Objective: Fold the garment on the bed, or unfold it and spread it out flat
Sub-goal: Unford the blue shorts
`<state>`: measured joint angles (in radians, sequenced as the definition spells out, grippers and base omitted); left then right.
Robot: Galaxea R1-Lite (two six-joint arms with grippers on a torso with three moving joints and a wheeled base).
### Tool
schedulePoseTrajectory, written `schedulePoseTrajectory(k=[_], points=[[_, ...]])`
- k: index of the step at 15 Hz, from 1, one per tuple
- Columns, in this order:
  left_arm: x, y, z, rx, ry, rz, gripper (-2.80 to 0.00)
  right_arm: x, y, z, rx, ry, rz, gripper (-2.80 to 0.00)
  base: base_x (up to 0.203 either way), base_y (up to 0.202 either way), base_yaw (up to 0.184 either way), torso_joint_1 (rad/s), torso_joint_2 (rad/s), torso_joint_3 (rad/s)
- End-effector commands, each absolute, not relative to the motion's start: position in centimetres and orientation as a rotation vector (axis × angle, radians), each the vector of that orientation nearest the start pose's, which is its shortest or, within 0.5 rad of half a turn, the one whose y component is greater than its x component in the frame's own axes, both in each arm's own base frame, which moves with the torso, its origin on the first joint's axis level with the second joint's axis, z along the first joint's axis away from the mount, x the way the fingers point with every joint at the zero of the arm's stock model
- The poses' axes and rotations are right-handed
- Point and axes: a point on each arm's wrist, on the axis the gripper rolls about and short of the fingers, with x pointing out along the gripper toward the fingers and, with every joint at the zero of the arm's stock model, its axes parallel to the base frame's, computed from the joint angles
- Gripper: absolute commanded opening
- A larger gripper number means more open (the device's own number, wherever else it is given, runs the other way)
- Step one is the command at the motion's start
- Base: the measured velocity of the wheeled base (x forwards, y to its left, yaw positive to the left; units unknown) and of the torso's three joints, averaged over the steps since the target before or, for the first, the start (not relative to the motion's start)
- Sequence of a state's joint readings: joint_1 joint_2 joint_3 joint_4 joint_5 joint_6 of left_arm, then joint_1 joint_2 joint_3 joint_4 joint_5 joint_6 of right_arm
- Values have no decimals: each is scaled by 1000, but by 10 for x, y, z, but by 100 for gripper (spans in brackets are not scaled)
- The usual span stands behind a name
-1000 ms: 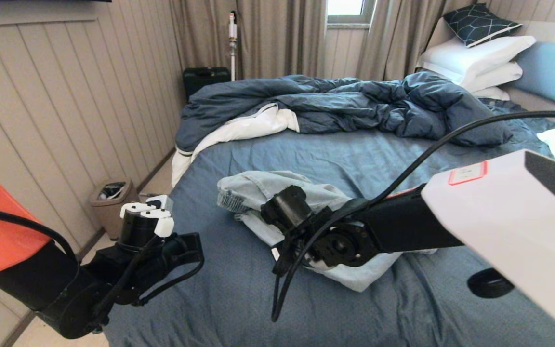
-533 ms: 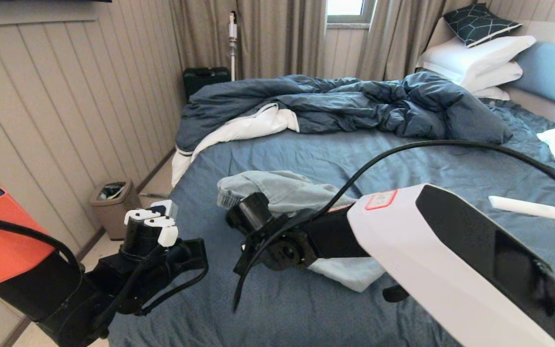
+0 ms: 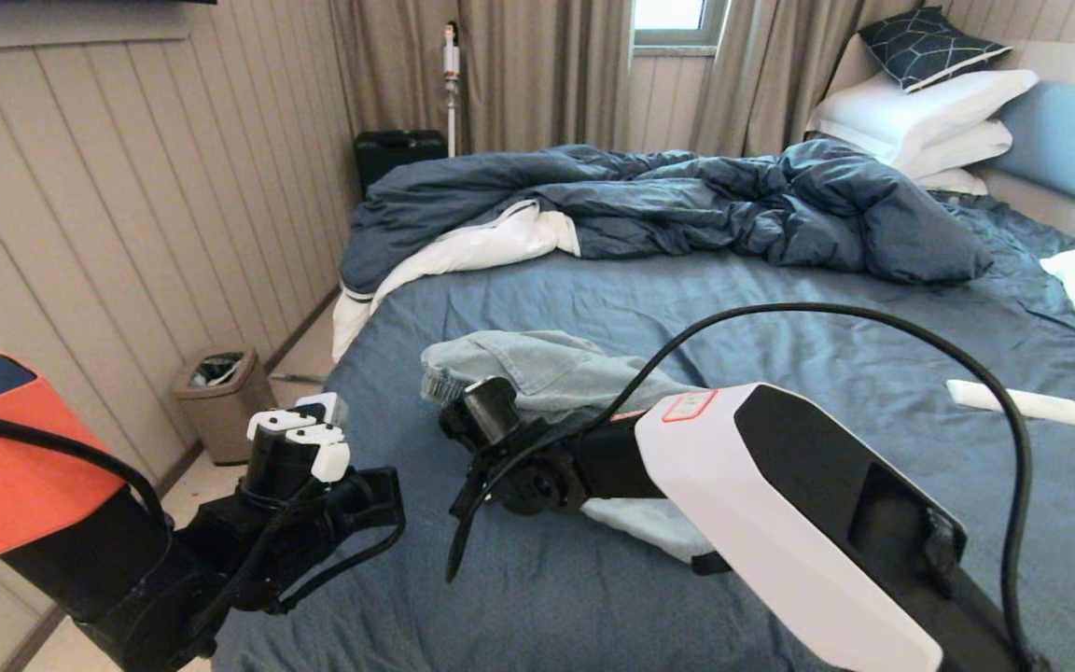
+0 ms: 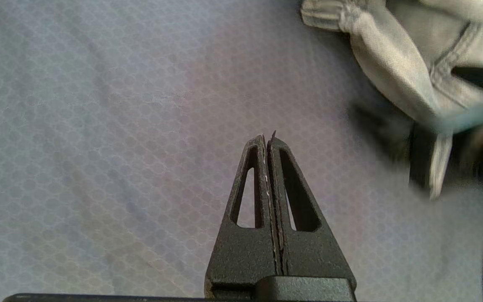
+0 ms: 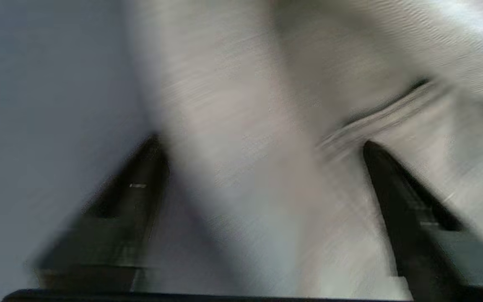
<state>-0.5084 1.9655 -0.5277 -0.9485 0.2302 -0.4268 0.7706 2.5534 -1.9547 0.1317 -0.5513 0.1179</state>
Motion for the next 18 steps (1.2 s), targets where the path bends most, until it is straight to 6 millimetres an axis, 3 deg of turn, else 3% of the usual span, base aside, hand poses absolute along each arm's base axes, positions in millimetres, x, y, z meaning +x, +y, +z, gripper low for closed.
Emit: schedulePoseTrajectory(k=[1, 6, 10, 14, 18], points=[[267, -146, 61, -235, 517, -175, -280, 379, 344, 61, -337, 587, 160, -280, 0, 0, 0, 0, 0, 0], [269, -152, 50, -221, 511, -157, -280, 372, 346, 68, -330, 582, 168, -280, 0, 0, 0, 0, 0, 0], [270, -153, 47, -209, 509, -156, -280, 364, 335, 86, -323, 581, 163, -280, 0, 0, 0, 0, 0, 0], [270, -154, 44, -203, 519, -157, -280, 352, 326, 91, -334, 605, 163, -280, 0, 0, 0, 0, 0, 0], [270, -155, 40, -198, 526, -159, -280, 301, 311, 104, -382, 662, 212, -280, 0, 0, 0, 0, 0, 0]])
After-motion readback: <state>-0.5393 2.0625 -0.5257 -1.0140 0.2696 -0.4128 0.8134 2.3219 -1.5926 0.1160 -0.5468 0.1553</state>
